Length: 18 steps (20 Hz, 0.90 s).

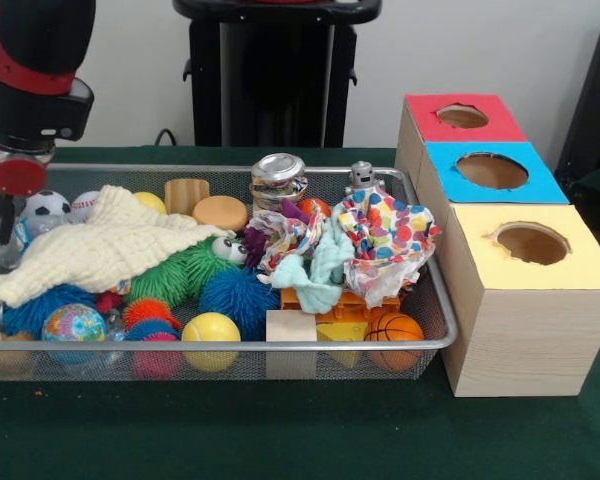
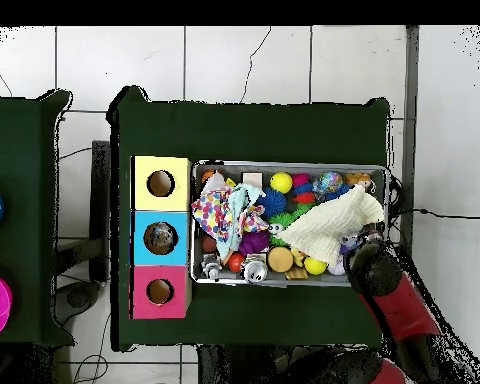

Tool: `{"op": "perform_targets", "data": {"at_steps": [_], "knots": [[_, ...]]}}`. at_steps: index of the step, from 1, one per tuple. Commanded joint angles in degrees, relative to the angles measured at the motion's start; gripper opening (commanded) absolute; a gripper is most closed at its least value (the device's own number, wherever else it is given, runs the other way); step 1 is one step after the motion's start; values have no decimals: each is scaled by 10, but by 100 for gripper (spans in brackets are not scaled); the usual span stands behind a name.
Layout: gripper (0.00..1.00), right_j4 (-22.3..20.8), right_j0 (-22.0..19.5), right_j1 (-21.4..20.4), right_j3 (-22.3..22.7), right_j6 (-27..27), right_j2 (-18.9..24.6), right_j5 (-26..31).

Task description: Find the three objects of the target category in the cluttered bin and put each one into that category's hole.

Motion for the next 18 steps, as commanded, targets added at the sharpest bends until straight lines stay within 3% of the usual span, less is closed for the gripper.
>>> {"op": "perform_targets", "data": {"at_steps": [1, 10, 14, 18], "knots": [[100, 31, 4, 18, 53, 167, 58, -15], [100, 58, 25, 22, 55, 168, 48, -20], [100, 81, 47, 22, 37, 153, 31, 12], [100, 73, 28, 25, 32, 139, 47, 5]]}}
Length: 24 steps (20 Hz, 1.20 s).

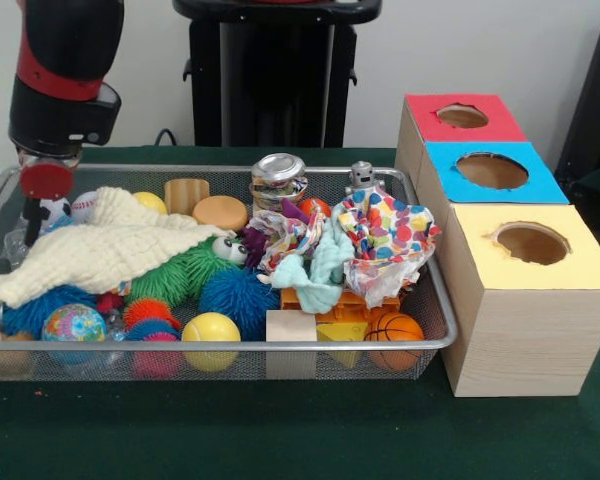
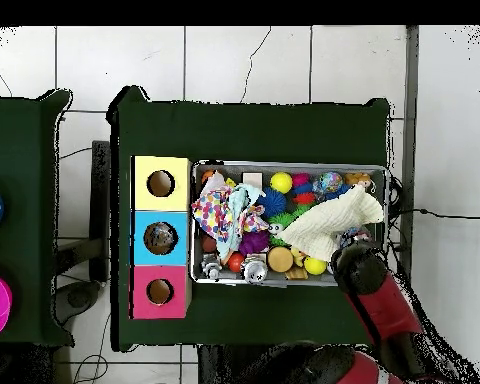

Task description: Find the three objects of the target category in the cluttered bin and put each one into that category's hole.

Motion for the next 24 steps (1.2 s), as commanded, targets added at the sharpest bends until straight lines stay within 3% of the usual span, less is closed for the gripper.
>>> {"op": "perform_targets", "data": {"at_steps": [1, 16, 24], "knots": [[100, 26, -5, 23, 7, 139, 54, 11], [100, -97, -147, 66, 17, 163, 208, -117], [100, -101, -153, 63, 28, 169, 216, -129]]}}
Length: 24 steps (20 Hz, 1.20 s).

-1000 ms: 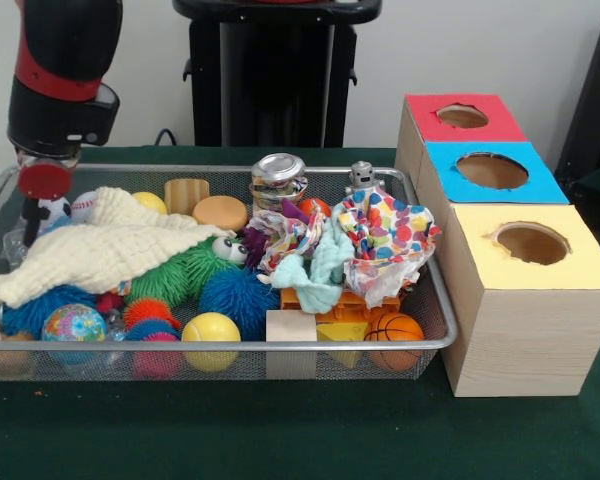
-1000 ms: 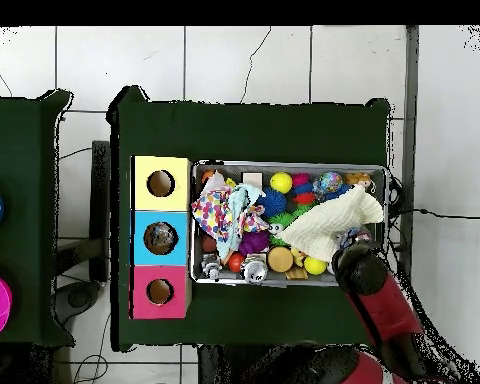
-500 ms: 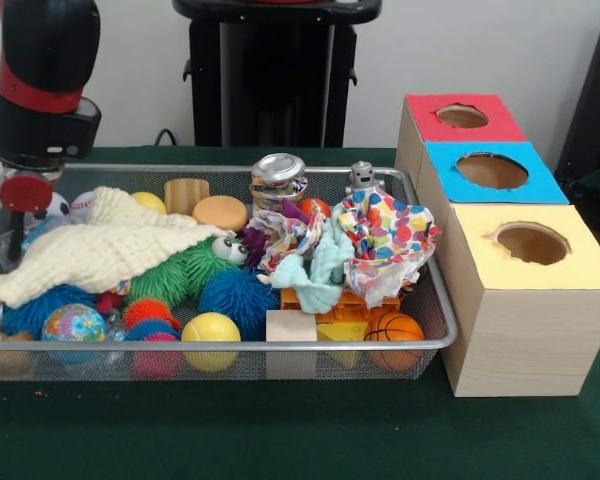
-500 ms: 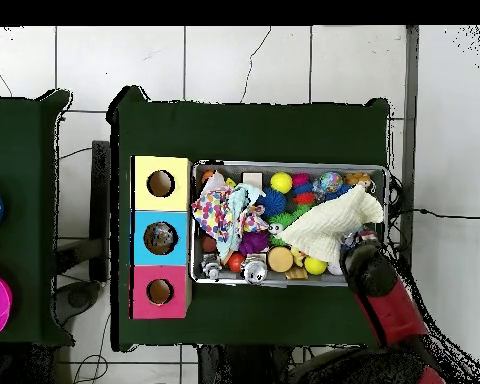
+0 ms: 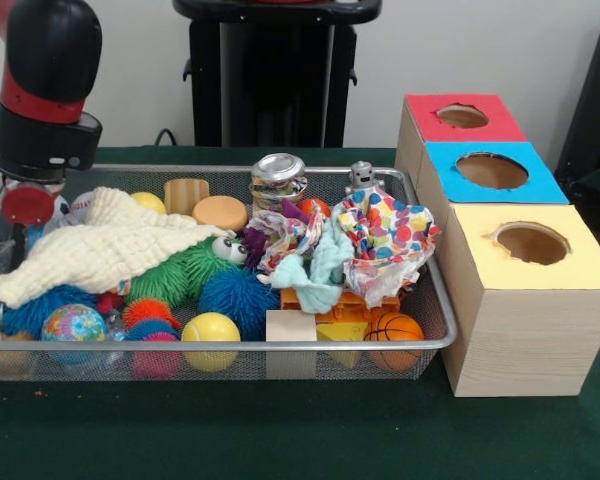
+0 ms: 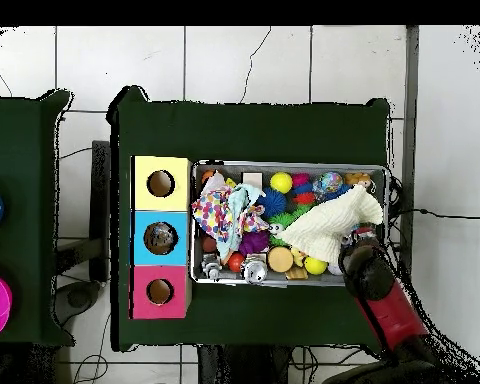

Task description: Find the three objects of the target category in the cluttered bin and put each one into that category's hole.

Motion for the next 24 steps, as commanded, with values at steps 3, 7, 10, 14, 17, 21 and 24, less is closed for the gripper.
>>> {"op": "perform_targets", "data": {"at_steps": [3, 7, 10, 14, 17, 21, 24], "knots": [[100, 1, 0, 52, 19, 163, 69, -28], [100, 7, 5, 52, 17, 159, 65, -22], [100, 9, 7, 52, 16, 158, 62, -22], [0, 16, 14, 52, 17, 157, 55, -22], [0, 19, 15, 50, 17, 152, 53, -15], [0, 37, 20, 35, 17, 134, 39, 28], [0, 49, 32, 12, 24, 127, 21, 47]]}}
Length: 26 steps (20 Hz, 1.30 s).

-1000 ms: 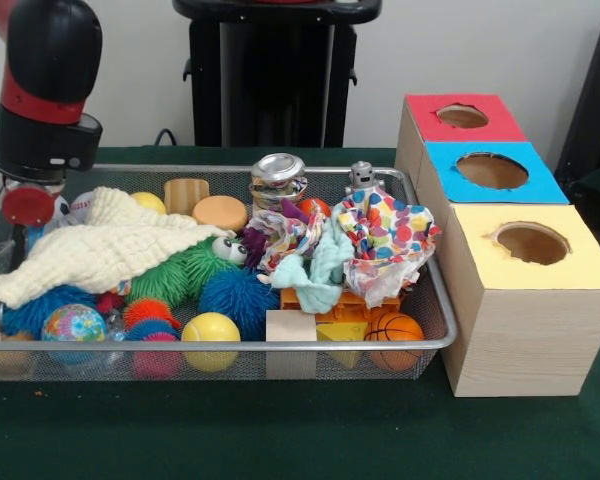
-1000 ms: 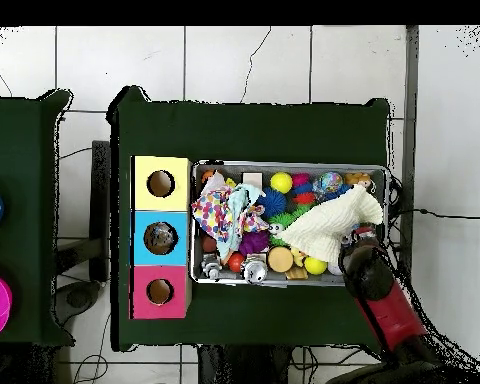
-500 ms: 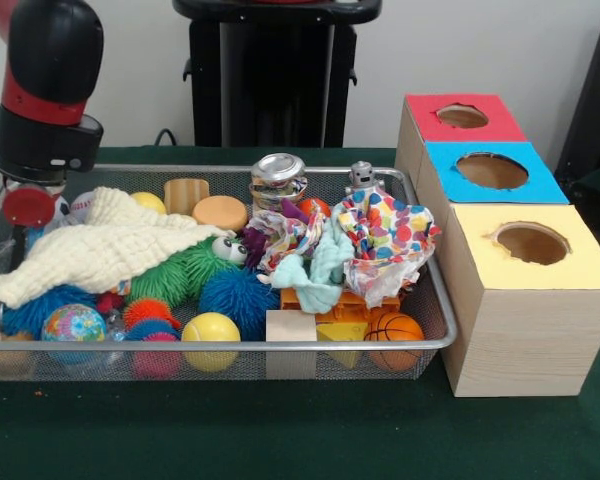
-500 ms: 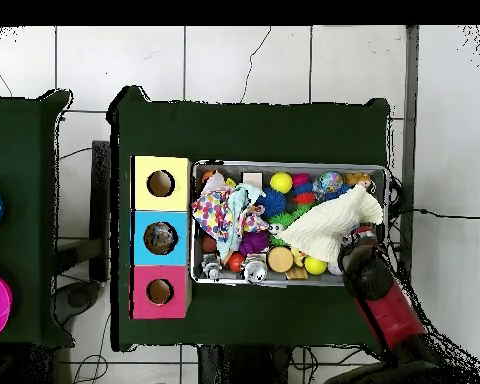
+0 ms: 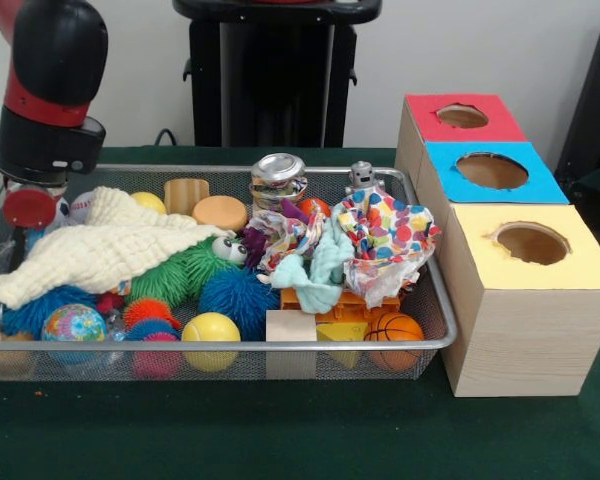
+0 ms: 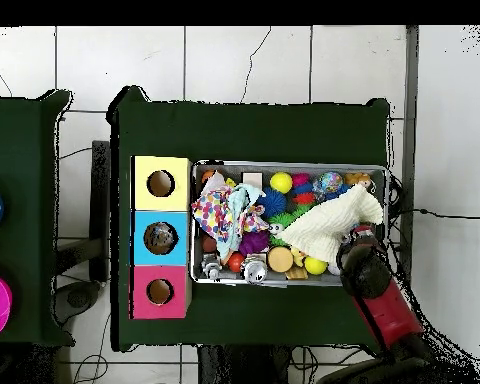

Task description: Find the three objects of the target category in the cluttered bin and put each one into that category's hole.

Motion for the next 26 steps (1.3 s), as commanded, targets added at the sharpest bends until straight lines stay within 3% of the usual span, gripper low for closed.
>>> {"op": "perform_targets", "data": {"at_steps": [1, 7, 16, 19, 26], "knots": [[0, 47, 30, 1, 23, 122, 15, 81], [0, 76, 66, -36, 18, 100, -28, 154], [0, 82, 115, -71, -7, 95, -104, 272], [0, 78, 119, -76, -14, 102, -106, 294], [0, 95, 96, -102, 10, 127, -57, 324]]}}
